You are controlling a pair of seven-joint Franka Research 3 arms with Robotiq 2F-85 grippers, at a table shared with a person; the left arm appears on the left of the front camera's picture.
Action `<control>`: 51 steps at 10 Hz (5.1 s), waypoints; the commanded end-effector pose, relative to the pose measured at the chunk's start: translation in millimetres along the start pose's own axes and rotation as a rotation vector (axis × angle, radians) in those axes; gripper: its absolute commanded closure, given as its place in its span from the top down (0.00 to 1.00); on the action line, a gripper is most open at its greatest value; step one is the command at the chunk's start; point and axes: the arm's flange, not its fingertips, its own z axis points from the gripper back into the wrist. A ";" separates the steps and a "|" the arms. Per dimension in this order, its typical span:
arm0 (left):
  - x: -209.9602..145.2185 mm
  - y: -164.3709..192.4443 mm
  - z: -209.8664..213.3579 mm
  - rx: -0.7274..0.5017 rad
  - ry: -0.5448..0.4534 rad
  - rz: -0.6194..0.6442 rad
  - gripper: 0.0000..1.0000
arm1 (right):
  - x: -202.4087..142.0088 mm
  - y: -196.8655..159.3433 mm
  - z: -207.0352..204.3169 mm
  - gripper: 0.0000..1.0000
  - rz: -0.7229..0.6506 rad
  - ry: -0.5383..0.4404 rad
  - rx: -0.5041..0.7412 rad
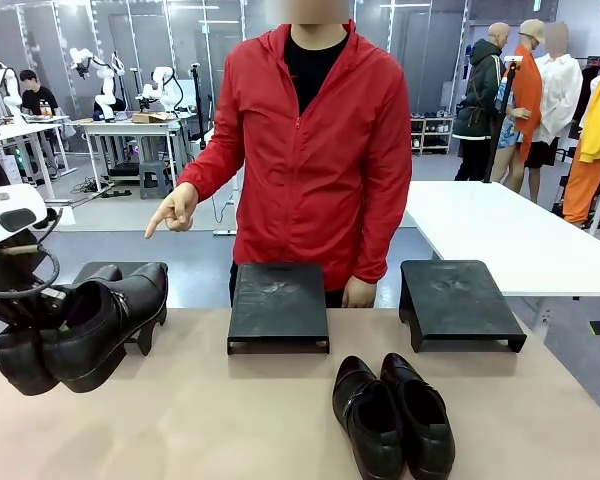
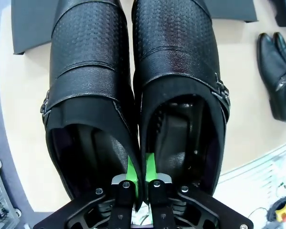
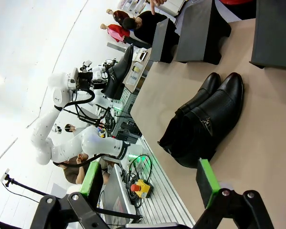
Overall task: Place the shoes on the stand as instructed by the person.
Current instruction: Pick up one pair of Shoes and place it on the Shoes Stand indicated by the person, then pick up another pair of Shoes and place it on the Shoes Stand indicated by the person.
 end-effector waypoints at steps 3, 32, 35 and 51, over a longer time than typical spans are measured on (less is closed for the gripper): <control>0.0 0.0 0.0 0.000 0.000 0.000 0.00 | 0.7 2.0 0.9 1.00 0.005 -0.001 0.005; 196.6 168.4 -154.3 0.126 -0.176 0.012 0.21 | 0.7 2.0 0.9 1.00 0.005 -0.001 0.005; 193.1 166.1 -157.6 0.129 -0.161 0.010 0.58 | 0.7 2.0 0.9 1.00 0.005 -0.001 0.005; 190.1 149.9 -123.1 0.128 -0.188 0.065 1.00 | 0.7 2.0 0.9 1.00 0.005 -0.001 0.005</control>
